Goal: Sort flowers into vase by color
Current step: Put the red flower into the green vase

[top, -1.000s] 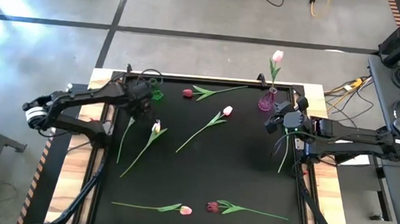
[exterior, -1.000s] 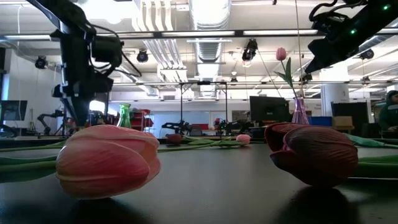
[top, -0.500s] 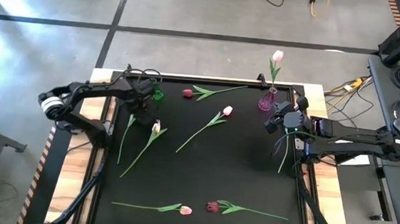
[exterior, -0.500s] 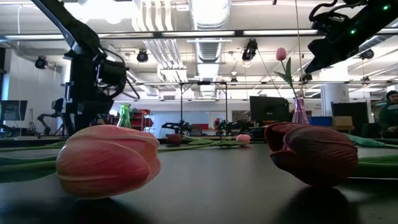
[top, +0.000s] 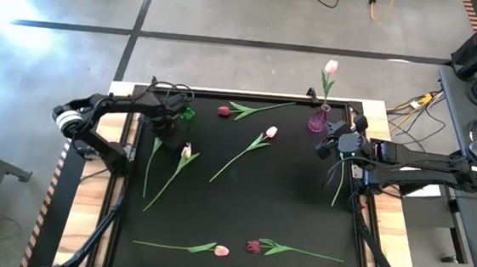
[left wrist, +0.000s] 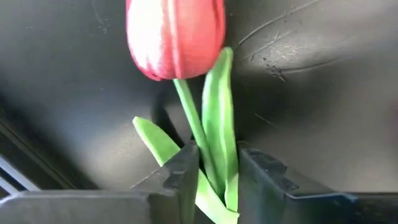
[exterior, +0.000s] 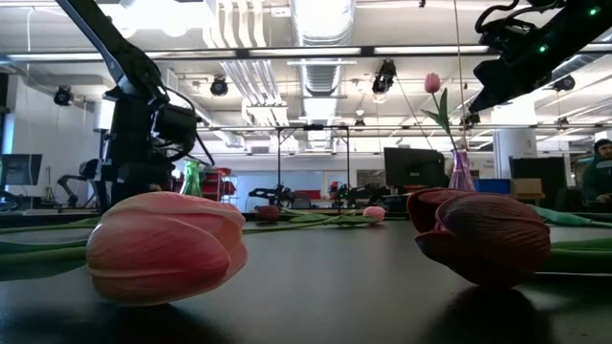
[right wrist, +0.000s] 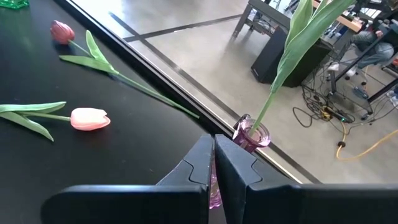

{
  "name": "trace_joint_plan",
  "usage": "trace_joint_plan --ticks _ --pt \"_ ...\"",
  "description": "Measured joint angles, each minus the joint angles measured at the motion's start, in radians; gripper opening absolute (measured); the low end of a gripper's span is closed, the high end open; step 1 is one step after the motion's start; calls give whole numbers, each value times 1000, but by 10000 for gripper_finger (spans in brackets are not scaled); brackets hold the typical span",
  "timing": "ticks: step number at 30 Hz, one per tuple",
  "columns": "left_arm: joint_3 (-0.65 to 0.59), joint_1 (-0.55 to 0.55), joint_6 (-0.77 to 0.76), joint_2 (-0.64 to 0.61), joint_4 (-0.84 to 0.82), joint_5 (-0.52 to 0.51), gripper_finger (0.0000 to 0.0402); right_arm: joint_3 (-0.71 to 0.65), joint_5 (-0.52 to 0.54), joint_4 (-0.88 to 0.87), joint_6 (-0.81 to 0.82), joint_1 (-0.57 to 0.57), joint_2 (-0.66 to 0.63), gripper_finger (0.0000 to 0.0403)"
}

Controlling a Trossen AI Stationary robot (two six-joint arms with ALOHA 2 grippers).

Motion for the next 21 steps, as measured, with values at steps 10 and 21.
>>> trace_joint_plan --ticks 10,21 --pt "15 -1 4 -160 -55 12 10 0 0 0 0 0 0 12" --pt "62 -21 2 -537 163 10 1 0 0 1 10 0 0 12"
